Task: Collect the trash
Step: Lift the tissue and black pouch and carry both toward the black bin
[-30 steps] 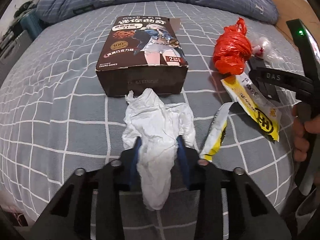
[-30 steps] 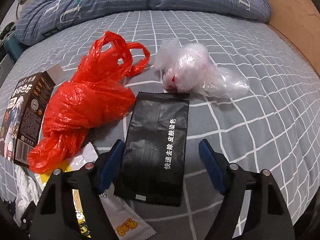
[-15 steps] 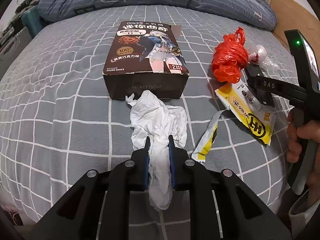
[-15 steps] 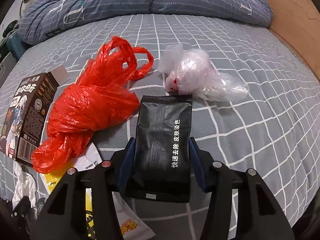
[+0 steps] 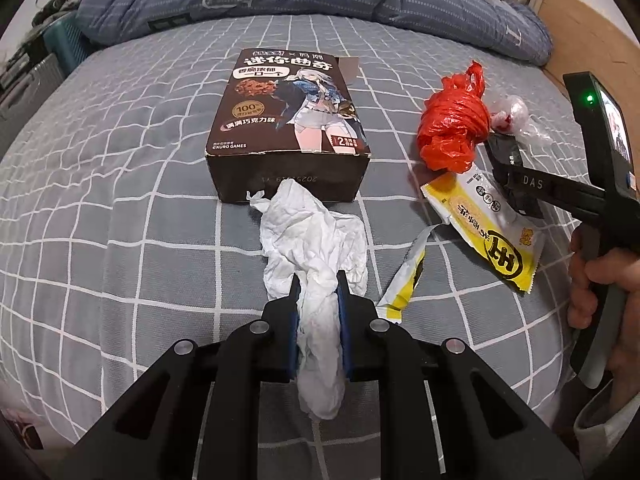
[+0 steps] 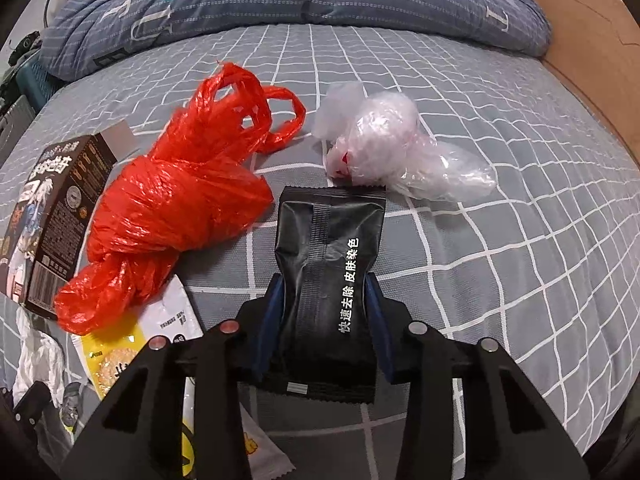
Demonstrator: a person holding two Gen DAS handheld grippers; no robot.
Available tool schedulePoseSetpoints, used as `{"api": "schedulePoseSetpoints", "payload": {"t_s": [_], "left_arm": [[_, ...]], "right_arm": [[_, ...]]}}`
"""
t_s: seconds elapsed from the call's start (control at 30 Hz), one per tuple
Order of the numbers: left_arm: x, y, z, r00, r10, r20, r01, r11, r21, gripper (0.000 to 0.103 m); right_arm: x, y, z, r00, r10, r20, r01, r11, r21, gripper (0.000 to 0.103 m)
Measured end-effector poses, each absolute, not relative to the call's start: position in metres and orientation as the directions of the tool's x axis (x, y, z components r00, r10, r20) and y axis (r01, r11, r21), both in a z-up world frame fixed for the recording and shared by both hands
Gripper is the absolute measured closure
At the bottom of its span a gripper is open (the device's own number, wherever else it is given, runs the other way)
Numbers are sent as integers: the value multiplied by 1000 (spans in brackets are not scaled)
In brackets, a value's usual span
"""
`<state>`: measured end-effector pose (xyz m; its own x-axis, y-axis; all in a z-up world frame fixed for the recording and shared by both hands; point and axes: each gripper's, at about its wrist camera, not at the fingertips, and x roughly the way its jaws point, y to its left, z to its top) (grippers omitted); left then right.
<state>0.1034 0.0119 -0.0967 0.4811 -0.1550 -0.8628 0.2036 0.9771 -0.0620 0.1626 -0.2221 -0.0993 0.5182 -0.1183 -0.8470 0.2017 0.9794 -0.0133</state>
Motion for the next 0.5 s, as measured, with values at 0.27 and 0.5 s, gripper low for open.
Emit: {"api": "schedulePoseSetpoints", "payload": {"t_s": [0.27,0.5], "left_arm": [[99,13,-83,512,-165,-843,211,975,-63,89],[95,20,-70,537,-177,-824,197,977,-82,89]], "right_arm": [[150,-215,-78,568,-101,-817,185,983,7,67],[130,-207,-62,598,-71,-798,161,986,33,67]]}}
